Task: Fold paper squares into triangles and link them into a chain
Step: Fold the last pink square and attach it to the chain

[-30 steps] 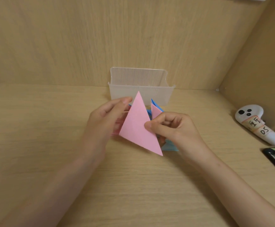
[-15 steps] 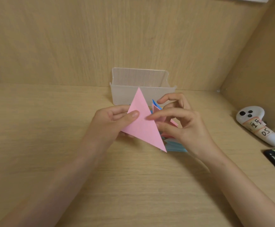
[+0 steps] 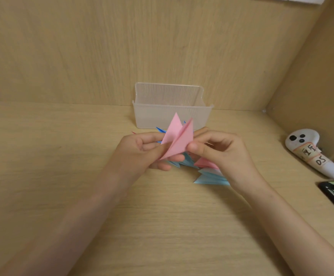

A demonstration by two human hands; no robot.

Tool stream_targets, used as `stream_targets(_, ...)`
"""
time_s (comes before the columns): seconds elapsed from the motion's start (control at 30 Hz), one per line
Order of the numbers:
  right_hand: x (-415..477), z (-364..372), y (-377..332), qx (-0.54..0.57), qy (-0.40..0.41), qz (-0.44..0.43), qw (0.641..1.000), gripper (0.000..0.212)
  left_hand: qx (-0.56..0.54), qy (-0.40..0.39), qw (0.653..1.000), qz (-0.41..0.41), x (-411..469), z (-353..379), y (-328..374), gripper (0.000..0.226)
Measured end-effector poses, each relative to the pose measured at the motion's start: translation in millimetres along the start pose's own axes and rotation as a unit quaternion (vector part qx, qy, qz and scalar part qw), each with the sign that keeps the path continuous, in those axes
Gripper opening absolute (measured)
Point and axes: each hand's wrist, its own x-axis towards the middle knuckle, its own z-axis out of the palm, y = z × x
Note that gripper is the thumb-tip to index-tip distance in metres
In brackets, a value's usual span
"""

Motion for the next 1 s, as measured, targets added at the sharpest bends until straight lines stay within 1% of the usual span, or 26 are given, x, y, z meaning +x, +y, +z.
stream_targets(0.03,0,1,1,0.008,0.01,0.017,1.0,0.007,-0.002,-0.003,1.0,0.002,0,1,0,0.011)
stream_targets(0.1,0,4,1,0.028,0.036,0.046,0.998,0.009,0.002,-0.007,1.0,0.004,0,1,-1,0.017)
stream_targets(0.17,0,6,2,0.059,0.055,0.071,0.994,0.004,0.012,-0.01,1.0,0.008,-1,2,-2,0.021)
stream_targets(0.33,1,6,2,0.082,0.053,0.093,0.991,0.017,0.037,-0.003,0.999,0.021,1,3,-4,0.019)
stream_targets(0.4,1,6,1,0.083,0.053,0.096,0.991,0.022,0.043,0.027,0.998,0.03,2,4,-4,0.022)
stream_targets(0.47,1,7,-1,0.084,0.053,0.099,0.99,0.021,0.026,0.064,0.997,0.026,4,4,-5,0.026)
stream_targets(0.53,1,6,-1,0.081,0.048,0.102,0.99,0.021,-0.001,0.088,0.996,0.022,4,5,-4,0.023)
stream_targets(0.6,0,7,-1,0.08,0.031,0.104,0.991,0.022,-0.008,0.11,0.993,0.041,3,5,-3,0.016)
stream_targets(0.67,-1,9,-2,0.092,0.011,0.094,0.991,0.02,-0.015,0.127,0.99,0.062,2,4,-2,0.018)
stream_targets(0.77,-1,12,-2,0.095,0.015,0.083,0.992,0.013,-0.017,0.13,0.988,0.078,1,4,-2,0.026)
stream_targets(0.87,0,12,-1,0.094,0.029,0.083,0.992,0.008,-0.01,0.129,0.988,0.081,0,4,-4,0.028)
stream_targets(1.0,-1,14,-1,0.087,0.041,0.088,0.991,0.008,-0.005,0.122,0.99,0.076,1,6,-6,0.028)
